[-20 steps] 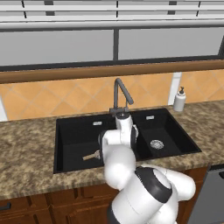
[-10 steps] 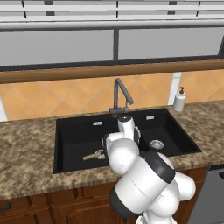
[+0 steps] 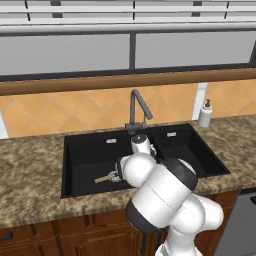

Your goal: Pick the pan and sponge and place them into the sink. Then turn on the water.

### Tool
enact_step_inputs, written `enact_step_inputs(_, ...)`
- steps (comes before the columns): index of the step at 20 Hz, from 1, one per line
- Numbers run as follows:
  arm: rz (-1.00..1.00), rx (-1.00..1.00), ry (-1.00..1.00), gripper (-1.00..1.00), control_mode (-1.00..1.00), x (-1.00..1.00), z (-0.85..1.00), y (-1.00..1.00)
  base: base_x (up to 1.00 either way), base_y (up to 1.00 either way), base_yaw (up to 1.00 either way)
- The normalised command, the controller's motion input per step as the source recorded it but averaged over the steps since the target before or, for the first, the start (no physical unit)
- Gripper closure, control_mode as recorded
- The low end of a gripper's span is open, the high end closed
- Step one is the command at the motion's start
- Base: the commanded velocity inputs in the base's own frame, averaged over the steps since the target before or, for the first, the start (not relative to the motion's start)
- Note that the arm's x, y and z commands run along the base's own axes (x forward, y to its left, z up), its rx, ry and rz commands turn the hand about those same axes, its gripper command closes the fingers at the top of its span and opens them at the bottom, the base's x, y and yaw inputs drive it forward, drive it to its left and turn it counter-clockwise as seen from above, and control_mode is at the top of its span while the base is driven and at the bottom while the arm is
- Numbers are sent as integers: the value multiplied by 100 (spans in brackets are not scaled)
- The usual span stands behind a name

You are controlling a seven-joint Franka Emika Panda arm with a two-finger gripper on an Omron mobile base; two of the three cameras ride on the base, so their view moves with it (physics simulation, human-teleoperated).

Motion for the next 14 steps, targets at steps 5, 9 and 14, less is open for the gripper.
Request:
enact_step_inputs(5, -31, 0, -2, 100, -100, 53, 13, 59, 0, 0, 0)
enact_step_inputs(9, -33, 0, 0, 100, -100, 57, 1, 57, 0, 0, 0)
enact_step_inputs(14, -36, 0, 0, 100, -100, 65, 0, 69, 0, 0, 0)
